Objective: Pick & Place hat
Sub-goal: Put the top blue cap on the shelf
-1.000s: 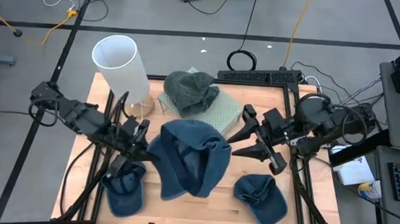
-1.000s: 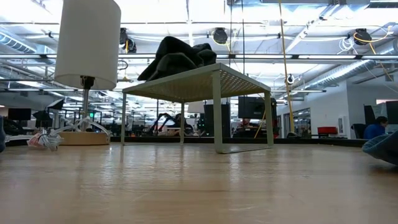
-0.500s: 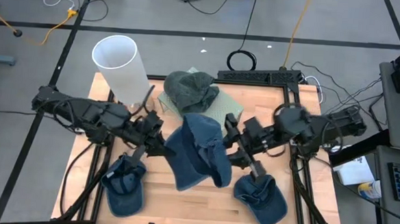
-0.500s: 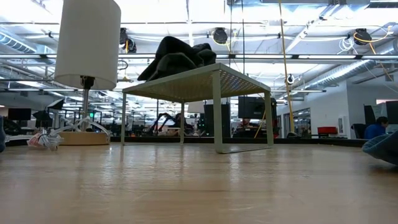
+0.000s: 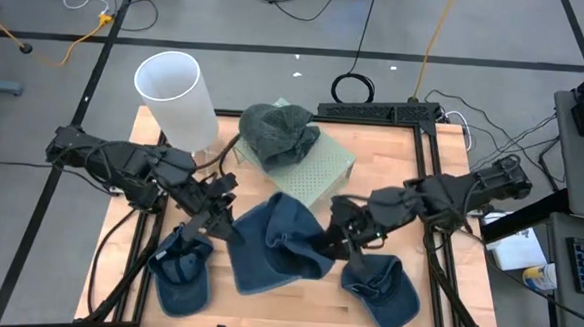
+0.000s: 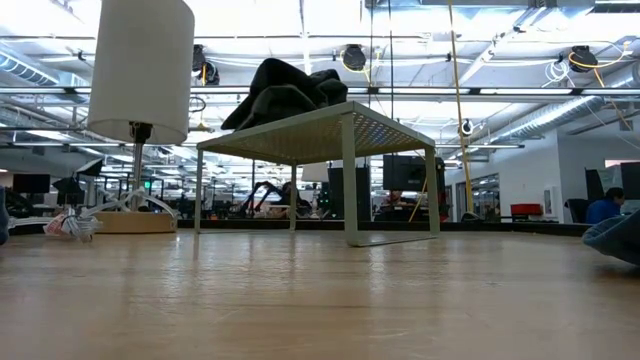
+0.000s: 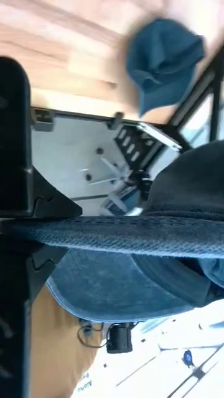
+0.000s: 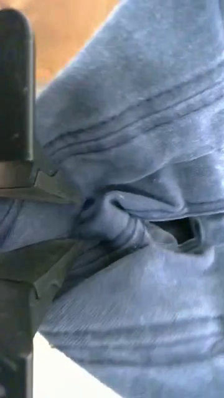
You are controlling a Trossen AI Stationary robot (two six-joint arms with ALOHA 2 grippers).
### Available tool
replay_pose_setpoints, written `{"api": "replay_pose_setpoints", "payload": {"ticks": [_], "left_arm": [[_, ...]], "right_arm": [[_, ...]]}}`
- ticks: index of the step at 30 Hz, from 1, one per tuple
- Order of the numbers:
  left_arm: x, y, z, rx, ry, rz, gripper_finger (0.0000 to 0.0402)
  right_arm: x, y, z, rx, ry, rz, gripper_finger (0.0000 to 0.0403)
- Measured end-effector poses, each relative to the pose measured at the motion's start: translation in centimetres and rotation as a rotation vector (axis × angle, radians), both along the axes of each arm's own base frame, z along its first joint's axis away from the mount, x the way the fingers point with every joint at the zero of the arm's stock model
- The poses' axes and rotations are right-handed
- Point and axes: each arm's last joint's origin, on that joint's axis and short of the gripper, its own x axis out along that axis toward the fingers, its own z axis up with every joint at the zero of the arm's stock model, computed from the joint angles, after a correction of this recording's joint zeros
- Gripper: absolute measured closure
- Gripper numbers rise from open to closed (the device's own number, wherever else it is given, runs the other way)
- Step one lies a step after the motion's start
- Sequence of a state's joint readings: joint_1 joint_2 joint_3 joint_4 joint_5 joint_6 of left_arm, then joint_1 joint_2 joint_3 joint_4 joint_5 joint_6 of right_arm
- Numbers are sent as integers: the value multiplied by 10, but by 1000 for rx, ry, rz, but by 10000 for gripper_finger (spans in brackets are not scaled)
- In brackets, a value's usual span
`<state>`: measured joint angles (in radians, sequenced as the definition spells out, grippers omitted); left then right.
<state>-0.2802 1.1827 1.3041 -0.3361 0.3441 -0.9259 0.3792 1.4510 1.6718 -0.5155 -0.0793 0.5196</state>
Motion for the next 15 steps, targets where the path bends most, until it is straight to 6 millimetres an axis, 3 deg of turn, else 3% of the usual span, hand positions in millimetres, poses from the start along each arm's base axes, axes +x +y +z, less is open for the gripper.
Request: {"api": "replay_pose_setpoints", "payload": {"ticks": [7,15], "left_arm": [[-3,-4,-5,-12,61,-71,394],[-8,-5,-14,47,144,-124,394]], "right_arm": [[-12,14,-11,24,158,14,314],[-8,12,20,113,-139,-68,314]]}}
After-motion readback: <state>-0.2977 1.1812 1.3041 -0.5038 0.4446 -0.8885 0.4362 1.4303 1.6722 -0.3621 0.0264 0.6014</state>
